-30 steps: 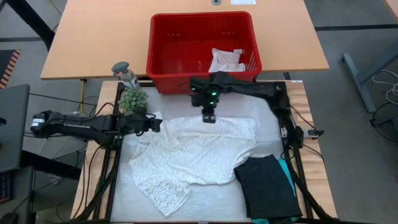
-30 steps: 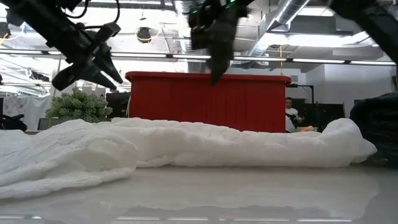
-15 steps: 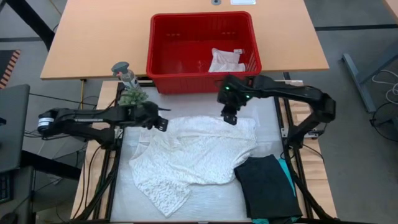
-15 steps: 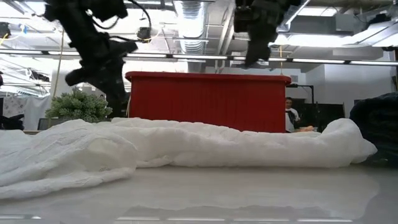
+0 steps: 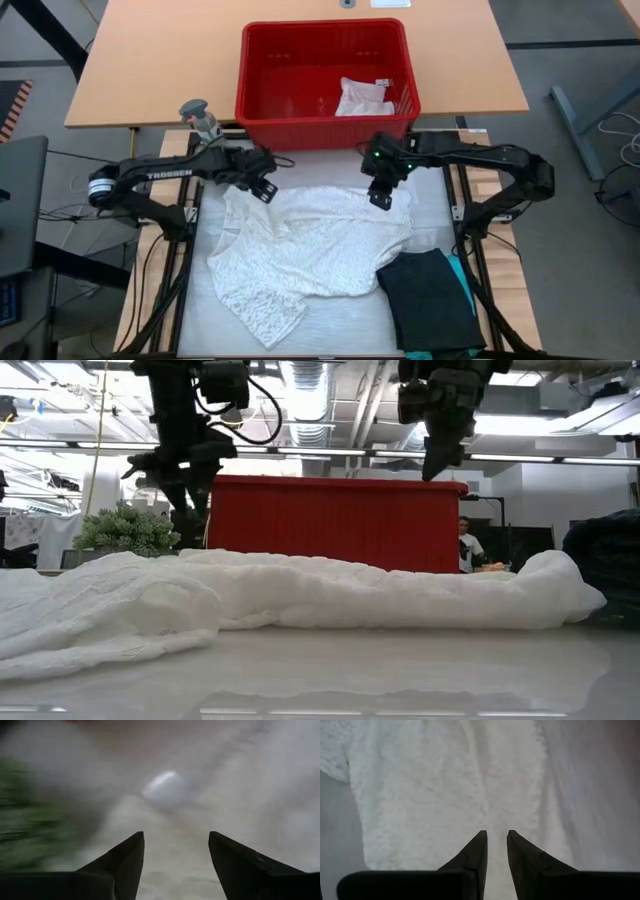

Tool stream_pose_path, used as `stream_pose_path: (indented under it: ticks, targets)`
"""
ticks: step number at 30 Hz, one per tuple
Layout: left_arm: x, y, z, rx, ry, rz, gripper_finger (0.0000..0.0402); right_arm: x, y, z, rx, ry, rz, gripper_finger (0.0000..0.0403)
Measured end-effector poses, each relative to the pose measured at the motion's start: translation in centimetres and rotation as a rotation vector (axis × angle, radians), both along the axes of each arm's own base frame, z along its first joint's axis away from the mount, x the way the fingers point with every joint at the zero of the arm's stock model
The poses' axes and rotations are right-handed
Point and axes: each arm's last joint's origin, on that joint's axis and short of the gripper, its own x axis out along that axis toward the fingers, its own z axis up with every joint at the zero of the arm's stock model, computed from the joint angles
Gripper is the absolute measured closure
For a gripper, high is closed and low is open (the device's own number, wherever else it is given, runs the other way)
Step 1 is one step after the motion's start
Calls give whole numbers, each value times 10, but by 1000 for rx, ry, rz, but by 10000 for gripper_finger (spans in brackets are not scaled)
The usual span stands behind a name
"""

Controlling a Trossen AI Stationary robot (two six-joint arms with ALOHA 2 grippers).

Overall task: Fold Laundry from Bin
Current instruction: Fold the white t-shirt

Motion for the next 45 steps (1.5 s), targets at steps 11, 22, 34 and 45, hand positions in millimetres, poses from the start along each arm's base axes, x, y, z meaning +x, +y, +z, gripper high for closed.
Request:
stream_pose_path:
  ticks: [11, 22, 34, 45]
  targets:
    - [-5, 25, -26, -98, -22, 139, 184, 5, 10, 1, -7, -21, 29, 305]
    - [3, 24, -45, -92, -17, 154, 208, 7, 15, 1, 1, -23, 32, 305]
    - [18, 29, -73, -175, 27, 118, 265, 7, 19, 1, 13, -22, 26, 305]
    - [9, 25, -60, -151, 29, 113, 386, 13, 18, -1, -71, -15, -67, 306]
